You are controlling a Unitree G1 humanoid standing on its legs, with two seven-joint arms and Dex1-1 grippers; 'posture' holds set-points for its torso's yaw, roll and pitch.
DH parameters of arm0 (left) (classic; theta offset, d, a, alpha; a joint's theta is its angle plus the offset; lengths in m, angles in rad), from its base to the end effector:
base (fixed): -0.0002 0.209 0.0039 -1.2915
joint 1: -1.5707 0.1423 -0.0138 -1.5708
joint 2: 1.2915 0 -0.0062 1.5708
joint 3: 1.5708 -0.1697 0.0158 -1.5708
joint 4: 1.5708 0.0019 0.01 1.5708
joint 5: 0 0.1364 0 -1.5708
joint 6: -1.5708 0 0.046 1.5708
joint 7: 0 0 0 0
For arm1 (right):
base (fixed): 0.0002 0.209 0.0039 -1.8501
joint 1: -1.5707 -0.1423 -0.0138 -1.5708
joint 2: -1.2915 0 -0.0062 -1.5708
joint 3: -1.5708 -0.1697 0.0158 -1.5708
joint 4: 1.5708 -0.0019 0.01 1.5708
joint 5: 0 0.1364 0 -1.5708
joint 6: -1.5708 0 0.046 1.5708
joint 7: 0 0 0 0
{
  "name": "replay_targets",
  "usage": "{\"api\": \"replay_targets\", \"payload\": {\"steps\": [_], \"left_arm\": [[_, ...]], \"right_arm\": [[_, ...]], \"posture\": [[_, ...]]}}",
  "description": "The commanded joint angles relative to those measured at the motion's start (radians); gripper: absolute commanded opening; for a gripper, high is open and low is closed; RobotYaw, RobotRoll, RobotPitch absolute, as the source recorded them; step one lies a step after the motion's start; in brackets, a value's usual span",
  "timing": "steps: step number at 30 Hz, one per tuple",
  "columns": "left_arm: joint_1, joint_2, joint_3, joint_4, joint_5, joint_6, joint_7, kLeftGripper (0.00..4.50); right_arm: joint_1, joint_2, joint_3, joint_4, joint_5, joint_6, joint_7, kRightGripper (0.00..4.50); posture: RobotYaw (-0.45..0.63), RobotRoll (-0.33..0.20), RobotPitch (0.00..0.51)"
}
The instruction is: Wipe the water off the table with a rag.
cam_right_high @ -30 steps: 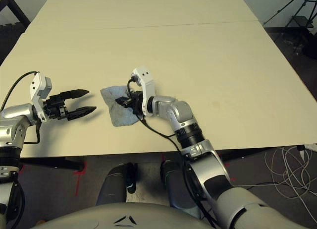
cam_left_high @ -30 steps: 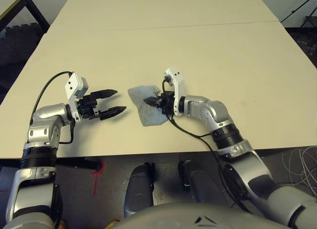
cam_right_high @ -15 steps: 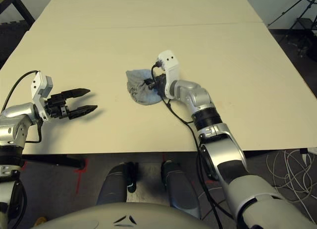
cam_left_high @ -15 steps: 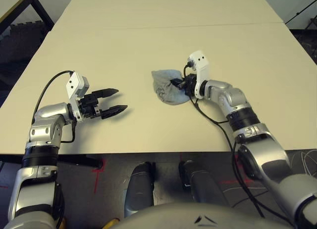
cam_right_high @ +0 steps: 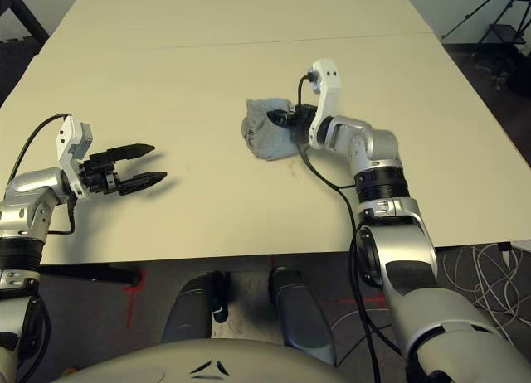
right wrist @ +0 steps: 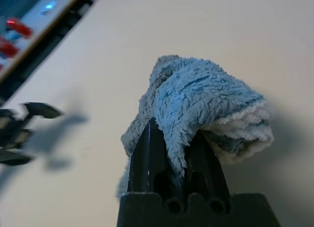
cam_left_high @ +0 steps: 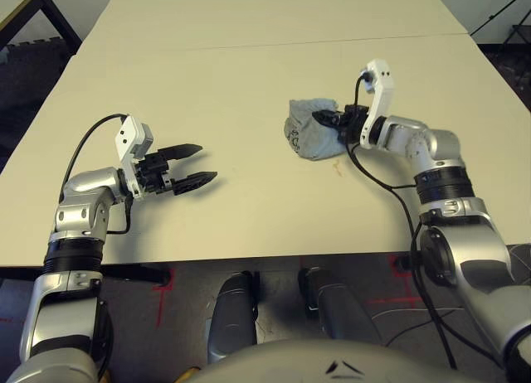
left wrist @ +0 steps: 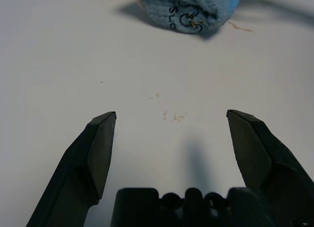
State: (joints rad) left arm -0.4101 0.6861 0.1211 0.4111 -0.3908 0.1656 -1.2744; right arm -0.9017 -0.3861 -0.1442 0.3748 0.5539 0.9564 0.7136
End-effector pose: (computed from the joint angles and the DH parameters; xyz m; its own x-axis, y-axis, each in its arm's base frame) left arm 0.2597 0.2997 0.1381 0.5253 -0.8282 -0.1953 0.8474 0.5300 0.0319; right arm 0.3181 -0.1889 0.2076 0.6114 0.7830 -0.1144 -0.6879 0.5974 0.4122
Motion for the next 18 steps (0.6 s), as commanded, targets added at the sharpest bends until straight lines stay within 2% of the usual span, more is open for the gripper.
{"api": "replay_targets", "payload": {"steps": [1,6,9,14,18], "left_arm": [[-0.007,-0.003,-0.017,0.024,0.016,-0.017,-0.011,4.5],[-0.029,-0.016,-0.026,0.052,0.02,-0.032,-0.009,4.5],[-0.037,-0.019,-0.029,0.068,0.021,-0.041,-0.011,4.5],[-0.05,-0.02,-0.031,0.09,0.024,-0.055,-0.014,4.5],[-0.06,-0.018,-0.03,0.105,0.024,-0.061,-0.017,4.5]], "right_arm": [[-0.063,-0.083,-0.048,-0.067,0.054,0.072,0.035,0.11],[-0.079,-0.276,-0.024,-0.035,0.017,0.07,0.12,0.11],[-0.055,-0.359,-0.01,0.008,-0.015,0.044,0.159,0.11],[0.015,-0.466,0.015,0.07,-0.072,-0.006,0.227,0.11],[0.059,-0.499,0.027,0.125,-0.106,-0.049,0.263,0.11]], "posture": [[-0.19,0.0,0.155],[-0.2,0.0,0.149],[-0.2,0.0,0.142],[-0.21,0.0,0.137],[-0.21,0.0,0.135]]}}
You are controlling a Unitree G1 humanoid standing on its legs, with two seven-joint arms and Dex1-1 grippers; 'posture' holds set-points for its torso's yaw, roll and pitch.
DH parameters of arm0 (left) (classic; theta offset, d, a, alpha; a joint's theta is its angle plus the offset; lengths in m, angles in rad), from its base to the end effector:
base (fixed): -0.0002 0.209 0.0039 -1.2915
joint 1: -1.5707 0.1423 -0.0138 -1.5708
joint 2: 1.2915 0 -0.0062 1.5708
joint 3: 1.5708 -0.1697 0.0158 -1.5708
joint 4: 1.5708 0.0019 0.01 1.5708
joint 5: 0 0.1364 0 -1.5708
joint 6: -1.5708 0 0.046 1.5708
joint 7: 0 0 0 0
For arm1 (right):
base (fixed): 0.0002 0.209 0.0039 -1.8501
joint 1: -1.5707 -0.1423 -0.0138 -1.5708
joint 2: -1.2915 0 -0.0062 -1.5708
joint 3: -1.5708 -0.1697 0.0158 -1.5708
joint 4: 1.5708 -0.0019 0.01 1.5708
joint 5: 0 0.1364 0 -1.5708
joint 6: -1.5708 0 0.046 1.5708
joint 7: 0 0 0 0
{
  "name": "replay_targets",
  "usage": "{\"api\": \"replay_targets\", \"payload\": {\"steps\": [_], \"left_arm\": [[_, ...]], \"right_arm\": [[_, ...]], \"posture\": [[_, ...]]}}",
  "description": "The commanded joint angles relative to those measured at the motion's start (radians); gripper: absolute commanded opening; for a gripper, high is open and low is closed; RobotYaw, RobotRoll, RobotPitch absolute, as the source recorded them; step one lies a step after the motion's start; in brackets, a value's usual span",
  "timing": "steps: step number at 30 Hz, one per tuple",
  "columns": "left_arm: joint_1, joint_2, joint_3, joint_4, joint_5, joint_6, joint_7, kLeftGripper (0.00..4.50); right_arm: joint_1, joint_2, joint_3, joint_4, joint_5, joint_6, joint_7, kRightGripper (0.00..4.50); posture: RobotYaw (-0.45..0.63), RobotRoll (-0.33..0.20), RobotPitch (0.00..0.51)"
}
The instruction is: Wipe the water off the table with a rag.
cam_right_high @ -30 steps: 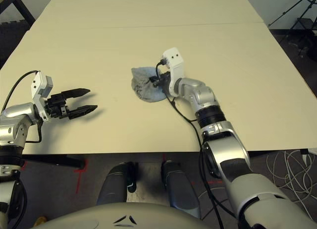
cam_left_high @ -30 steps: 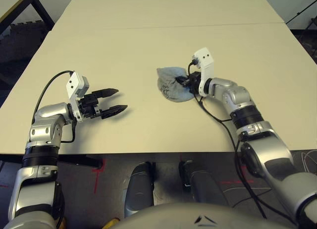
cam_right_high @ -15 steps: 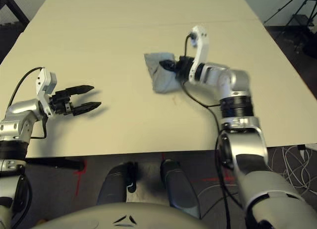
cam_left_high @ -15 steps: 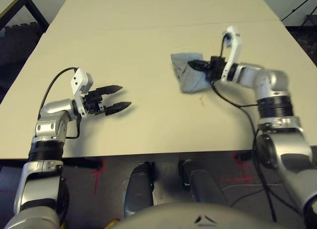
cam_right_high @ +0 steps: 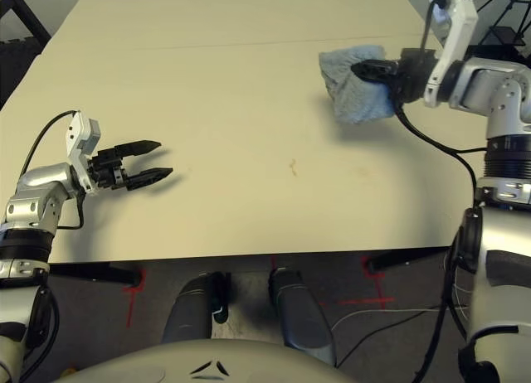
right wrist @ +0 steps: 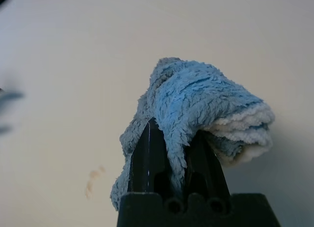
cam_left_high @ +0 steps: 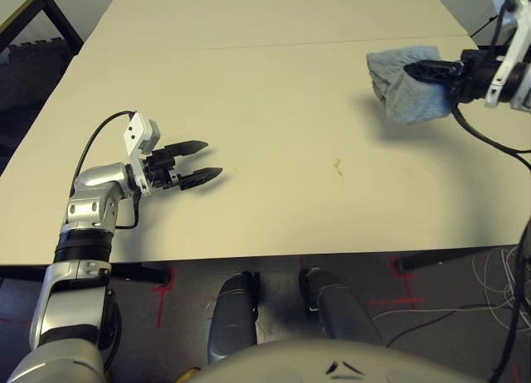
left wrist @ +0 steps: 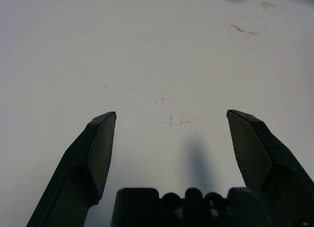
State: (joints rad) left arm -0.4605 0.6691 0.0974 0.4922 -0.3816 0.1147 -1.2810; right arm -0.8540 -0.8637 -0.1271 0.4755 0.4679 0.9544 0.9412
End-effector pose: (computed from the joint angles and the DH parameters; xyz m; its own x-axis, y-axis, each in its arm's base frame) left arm 0.2677 0.2971 0.1354 0.5207 -0.8337 -0.1839 0.8513 0.5231 0.0393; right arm 0.2815 -0.3091 0.2414 0.7626 0.5648 -0.3154 -0.5137 0.8251 0.2355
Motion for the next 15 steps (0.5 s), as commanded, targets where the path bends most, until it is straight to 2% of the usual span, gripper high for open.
{"api": "replay_targets", "payload": {"steps": [1,7,15], "left_arm": [[-0.012,0.0,-0.007,0.025,0.016,-0.011,-0.01,4.5],[-0.022,0.009,-0.006,0.029,0.017,-0.009,-0.015,4.5],[-0.029,0.025,-0.004,0.033,0.021,-0.007,-0.026,4.5]], "right_arm": [[0.026,-0.026,0.013,0.048,-0.036,-0.068,0.043,0.11],[0.073,-0.013,0.035,0.198,-0.121,-0.202,0.061,0.11],[0.054,0.051,0.037,0.368,-0.2,-0.346,0.015,0.11]], "posture": [[-0.21,0.0,0.134],[-0.2,0.0,0.13],[-0.19,0.0,0.133]]}}
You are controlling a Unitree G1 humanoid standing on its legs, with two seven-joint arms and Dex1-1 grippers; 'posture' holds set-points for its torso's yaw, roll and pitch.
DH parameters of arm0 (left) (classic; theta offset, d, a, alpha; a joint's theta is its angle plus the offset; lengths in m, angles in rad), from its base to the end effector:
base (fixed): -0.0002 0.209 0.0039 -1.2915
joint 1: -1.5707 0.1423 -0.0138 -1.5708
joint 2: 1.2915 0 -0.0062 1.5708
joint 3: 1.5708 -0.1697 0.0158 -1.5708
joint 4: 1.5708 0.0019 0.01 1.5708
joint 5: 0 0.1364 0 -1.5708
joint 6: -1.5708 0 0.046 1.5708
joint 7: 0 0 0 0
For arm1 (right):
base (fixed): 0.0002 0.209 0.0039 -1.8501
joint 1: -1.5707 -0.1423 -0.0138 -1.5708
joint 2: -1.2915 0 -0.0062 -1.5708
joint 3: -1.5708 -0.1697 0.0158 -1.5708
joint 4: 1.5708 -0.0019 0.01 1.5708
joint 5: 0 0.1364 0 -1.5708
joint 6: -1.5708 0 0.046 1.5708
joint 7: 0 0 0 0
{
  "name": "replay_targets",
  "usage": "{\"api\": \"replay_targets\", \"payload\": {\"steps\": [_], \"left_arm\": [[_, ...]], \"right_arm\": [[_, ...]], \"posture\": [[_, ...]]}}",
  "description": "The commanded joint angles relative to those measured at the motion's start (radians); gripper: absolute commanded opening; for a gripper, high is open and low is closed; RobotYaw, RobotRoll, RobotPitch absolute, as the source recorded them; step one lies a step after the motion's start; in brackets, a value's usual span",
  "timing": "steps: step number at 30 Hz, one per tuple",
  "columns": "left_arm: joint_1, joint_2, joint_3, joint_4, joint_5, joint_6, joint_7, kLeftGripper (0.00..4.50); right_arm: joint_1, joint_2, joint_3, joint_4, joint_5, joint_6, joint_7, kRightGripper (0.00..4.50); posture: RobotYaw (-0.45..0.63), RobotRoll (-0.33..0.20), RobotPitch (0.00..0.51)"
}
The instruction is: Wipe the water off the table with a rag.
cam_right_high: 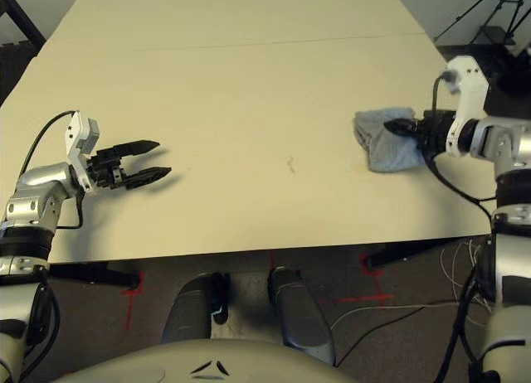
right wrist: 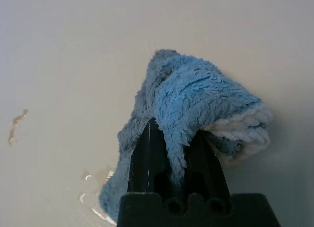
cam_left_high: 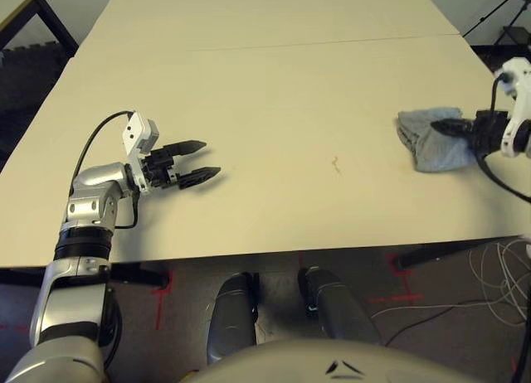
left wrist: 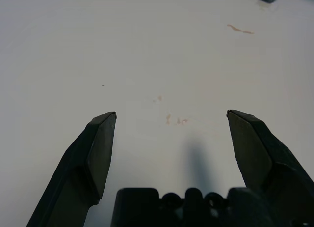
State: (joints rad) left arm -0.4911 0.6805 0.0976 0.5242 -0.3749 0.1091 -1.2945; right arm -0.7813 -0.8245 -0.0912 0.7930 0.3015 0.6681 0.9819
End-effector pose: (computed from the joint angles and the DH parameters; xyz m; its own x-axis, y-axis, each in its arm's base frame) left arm 0.2709 0.3002 0.1406 0.5222 -0.8319 -0.1878 0.8509 0.5230 0.0494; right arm 0.2805 -0.3372 0.1789 0.7723 0.4456 -0.4528 -0.3893 0.8952 0.2169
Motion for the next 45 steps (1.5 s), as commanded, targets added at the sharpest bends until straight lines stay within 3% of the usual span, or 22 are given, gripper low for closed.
{"api": "replay_targets", "payload": {"steps": [1,7,13,20,25,31,37,45], "left_arm": [[0.002,0.015,-0.004,-0.001,0.014,0.0,-0.013,4.5],[0.004,0.017,-0.002,-0.003,0.015,0.002,-0.013,4.5],[0.007,0.013,-0.001,-0.01,0.013,0.006,-0.006,4.5],[-0.004,-0.009,0.038,0.001,0.003,-0.019,0.066,4.5],[-0.021,-0.051,0.152,0.007,-0.02,-0.048,0.27,4.5],[-0.041,-0.114,0.235,0.044,0.011,-0.127,0.55,4.5],[-0.053,-0.151,0.277,0.125,0.068,-0.227,0.797,4.5],[-0.04,-0.138,0.299,0.165,0.076,-0.293,0.87,4.5]], "right_arm": [[-0.021,0.017,0.003,0.064,-0.047,-0.083,-0.037,0.11],[-0.032,0.034,-0.002,0.111,-0.112,-0.21,-0.103,2.18],[-0.04,-0.016,-0.021,0.102,-0.143,-0.279,-0.122,4.46],[-0.015,-0.067,-0.055,0.087,-0.155,-0.4,-0.188,4.46],[0.077,0.027,-0.239,-0.02,0.009,-0.519,-0.193,4.46],[0.176,0.132,-0.357,-0.148,0.123,-0.583,-0.214,4.46],[0.285,0.214,-0.415,-0.215,0.18,-0.646,-0.235,4.46],[0.366,0.262,-0.418,-0.267,0.213,-0.65,-0.248,4.46]], "posture": [[-0.19,0.0,0.134],[-0.19,0.0,0.136],[-0.2,0.0,0.142],[-0.22,0.0,0.141],[-0.22,0.0,0.14],[-0.23,0.0,0.161],[-0.23,0.0,0.171],[-0.17,0.0,0.146]]}}
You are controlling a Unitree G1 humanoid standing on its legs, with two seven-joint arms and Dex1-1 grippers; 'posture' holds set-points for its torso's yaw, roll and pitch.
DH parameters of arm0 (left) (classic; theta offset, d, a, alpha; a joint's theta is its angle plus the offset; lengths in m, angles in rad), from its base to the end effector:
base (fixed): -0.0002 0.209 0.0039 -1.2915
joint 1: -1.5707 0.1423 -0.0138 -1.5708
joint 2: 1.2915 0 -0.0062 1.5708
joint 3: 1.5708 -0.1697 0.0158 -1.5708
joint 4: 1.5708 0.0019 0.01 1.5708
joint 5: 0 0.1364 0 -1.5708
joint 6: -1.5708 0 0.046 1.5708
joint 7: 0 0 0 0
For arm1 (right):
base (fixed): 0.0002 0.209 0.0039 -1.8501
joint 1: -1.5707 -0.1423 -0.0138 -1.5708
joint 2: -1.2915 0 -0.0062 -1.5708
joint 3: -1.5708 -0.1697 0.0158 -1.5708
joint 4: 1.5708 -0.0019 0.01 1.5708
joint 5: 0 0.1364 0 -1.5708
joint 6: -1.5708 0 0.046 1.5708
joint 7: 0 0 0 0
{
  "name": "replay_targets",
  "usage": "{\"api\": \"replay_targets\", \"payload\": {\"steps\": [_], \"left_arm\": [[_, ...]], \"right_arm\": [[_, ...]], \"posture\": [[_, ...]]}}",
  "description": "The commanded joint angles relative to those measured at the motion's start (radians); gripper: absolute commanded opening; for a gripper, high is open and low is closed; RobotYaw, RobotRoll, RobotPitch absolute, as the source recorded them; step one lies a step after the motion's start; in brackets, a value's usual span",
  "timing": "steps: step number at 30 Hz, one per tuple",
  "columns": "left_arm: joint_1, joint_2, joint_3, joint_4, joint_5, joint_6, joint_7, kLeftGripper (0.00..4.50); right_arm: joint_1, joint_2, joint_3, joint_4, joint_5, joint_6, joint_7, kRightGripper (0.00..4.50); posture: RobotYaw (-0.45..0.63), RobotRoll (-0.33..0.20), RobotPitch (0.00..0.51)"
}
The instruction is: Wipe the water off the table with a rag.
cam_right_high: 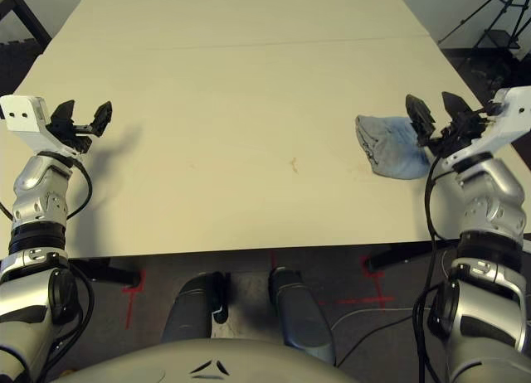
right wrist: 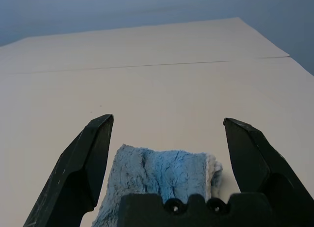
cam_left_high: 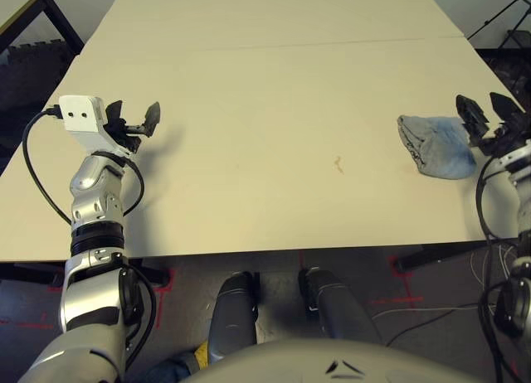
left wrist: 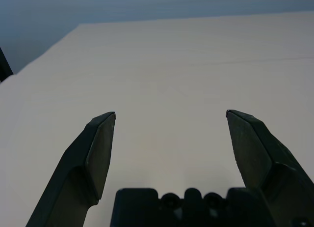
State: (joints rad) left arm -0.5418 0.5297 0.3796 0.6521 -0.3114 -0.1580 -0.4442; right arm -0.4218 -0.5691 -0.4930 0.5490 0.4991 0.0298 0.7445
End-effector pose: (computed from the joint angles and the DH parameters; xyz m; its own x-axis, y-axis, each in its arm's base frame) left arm 0.2682 0.3112 0.1353 0.9755 0.0045 0.2200 -0.0148 0.9989 0.0449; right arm 0.2398 -0.3381 0.1283 0.9606 0.1840 0.2083 -0.2104 0.9712 0.1123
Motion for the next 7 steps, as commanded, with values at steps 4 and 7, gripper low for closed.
{"api": "replay_targets", "payload": {"steps": [4,7], "left_arm": [[0.005,0.009,0.037,0.055,0.003,-0.054,0.058,4.5],[0.01,0.014,0.039,0.047,-0.002,-0.058,0.048,4.5]], "right_arm": [[-0.041,-0.008,0.001,0.039,0.003,-0.025,-0.003,4.46],[-0.08,-0.013,0.015,0.055,-0.003,-0.025,0.009,4.46]], "posture": [[-0.16,0.0,0.139],[-0.14,0.0,0.127]]}}
